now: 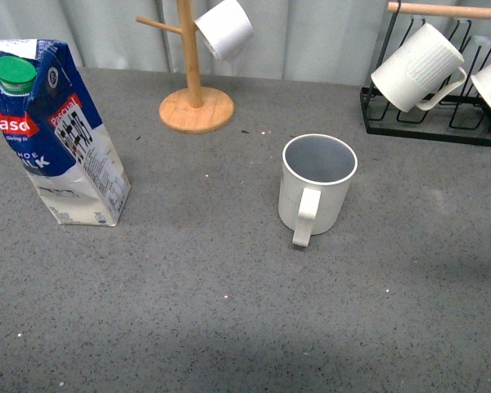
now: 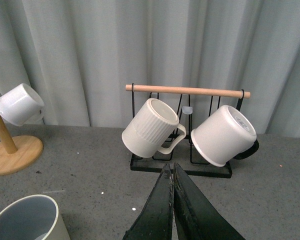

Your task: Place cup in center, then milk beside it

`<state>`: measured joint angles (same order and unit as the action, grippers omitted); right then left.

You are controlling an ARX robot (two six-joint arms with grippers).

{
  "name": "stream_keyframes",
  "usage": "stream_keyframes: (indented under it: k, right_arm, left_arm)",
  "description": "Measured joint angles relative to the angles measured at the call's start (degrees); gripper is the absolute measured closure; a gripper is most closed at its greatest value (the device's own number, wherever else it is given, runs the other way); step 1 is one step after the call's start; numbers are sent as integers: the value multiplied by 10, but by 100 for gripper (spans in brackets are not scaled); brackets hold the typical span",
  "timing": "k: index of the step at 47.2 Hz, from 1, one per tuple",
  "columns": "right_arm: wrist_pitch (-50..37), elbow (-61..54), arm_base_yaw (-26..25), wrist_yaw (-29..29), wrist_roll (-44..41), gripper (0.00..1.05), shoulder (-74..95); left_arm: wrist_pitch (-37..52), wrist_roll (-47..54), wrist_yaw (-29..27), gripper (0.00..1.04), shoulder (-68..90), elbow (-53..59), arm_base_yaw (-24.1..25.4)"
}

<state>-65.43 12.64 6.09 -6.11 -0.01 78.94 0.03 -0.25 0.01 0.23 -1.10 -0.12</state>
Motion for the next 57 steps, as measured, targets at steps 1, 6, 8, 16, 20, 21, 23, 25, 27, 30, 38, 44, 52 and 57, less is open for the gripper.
stream_keyframes:
  k: [1,6,8,16,20,21,23,25,27,30,38,44,52,57]
  right_arm:
    - [1,-3,-1,1,0,104,-5]
    - [26,-35,-12,12,0,104,-60]
    - [38,-46,-16,17,0,104,-82]
    - [87,-77,-54,57,0,104,-163]
    - [111,-87,-59,57,0,104,-196]
    - [121,-91,-59,58,0,104,-210]
    - [139,-97,-59,58,0,104,-234]
    - [157,-102,-59,58,0,104,-257]
    - [178,-107,-59,59,0,104,-284]
    - [207,-112,-59,60,0,104,-319]
    - [279,-121,-59,60,0,104,-402]
    - [318,-123,-59,60,0,104,-446]
    - [365,-124,-59,60,0,104,-497]
    - [405,-124,-59,60,0,104,-539]
  left_arm:
    - [0,0,0,7,0,0,0]
    - [0,0,0,7,0,0,0]
    - [0,0,0,7,0,0,0]
    - [0,0,0,7,0,0,0]
    - [0,0,0,7,0,0,0]
    - [0,0,0,7,0,0,0]
    - [0,0,0,7,0,0,0]
    - [0,0,0,7,0,0,0]
    - [0,0,0,7,0,0,0]
    - [0,0,0,7,0,0,0]
    - [0,0,0,7,0,0,0]
    - [0,0,0,7,0,0,0]
    - [0,0,0,7,0,0,0]
    - [0,0,0,7,0,0,0]
